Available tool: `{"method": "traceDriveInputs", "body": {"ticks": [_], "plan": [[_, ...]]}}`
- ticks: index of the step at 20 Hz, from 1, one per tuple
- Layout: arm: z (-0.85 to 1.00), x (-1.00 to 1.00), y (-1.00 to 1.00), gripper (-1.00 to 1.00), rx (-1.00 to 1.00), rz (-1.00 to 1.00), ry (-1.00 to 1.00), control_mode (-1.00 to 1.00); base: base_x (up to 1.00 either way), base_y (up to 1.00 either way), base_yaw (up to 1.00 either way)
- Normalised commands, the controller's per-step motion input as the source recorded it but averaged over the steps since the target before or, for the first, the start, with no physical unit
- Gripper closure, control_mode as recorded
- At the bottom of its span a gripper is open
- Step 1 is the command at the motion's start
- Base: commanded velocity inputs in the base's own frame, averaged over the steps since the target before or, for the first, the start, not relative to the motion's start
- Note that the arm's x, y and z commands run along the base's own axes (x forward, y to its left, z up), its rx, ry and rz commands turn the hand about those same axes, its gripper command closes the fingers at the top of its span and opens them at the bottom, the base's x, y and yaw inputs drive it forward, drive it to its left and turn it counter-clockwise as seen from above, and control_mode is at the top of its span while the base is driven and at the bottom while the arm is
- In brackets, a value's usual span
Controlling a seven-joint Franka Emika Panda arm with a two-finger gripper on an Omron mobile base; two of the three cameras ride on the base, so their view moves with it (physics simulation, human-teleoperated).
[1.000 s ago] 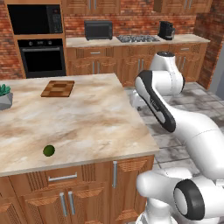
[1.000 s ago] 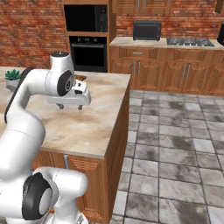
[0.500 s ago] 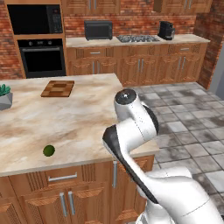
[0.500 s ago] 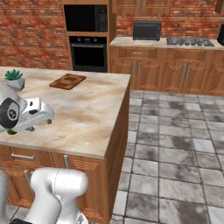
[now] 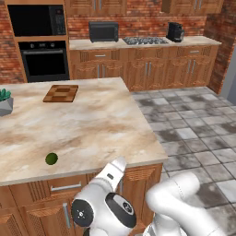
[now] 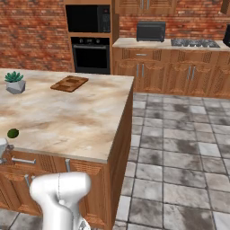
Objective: Open the drawer on the left and place the cutting tools on the cutting board.
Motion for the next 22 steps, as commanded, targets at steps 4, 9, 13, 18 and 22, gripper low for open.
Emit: {"method": "traceDriveInputs", "body": {"ticks": [4, 9, 13, 18, 22], "plan": [[-0.62, -0.06, 0.43, -1.0, -0.36, 0.13, -0.09, -1.0, 0.0, 0.0, 0.0], [-0.75, -0.02, 0.44, -1.0, -0.47, 0.15, -0.01, -1.0, 0.0, 0.0, 0.0], [-0.75, 0.0, 0.79, -1.0, -0.45, 0.14, -0.08, -1.0, 0.0, 0.0, 0.0], [-0.52, 0.1, 0.73, -1.0, -0.17, 0.09, -0.08, -1.0, 0.0, 0.0, 0.0], [-0.27, 0.36, 0.5, -1.0, 0.0, 0.01, -0.08, -1.0, 0.0, 0.0, 0.0]]}}
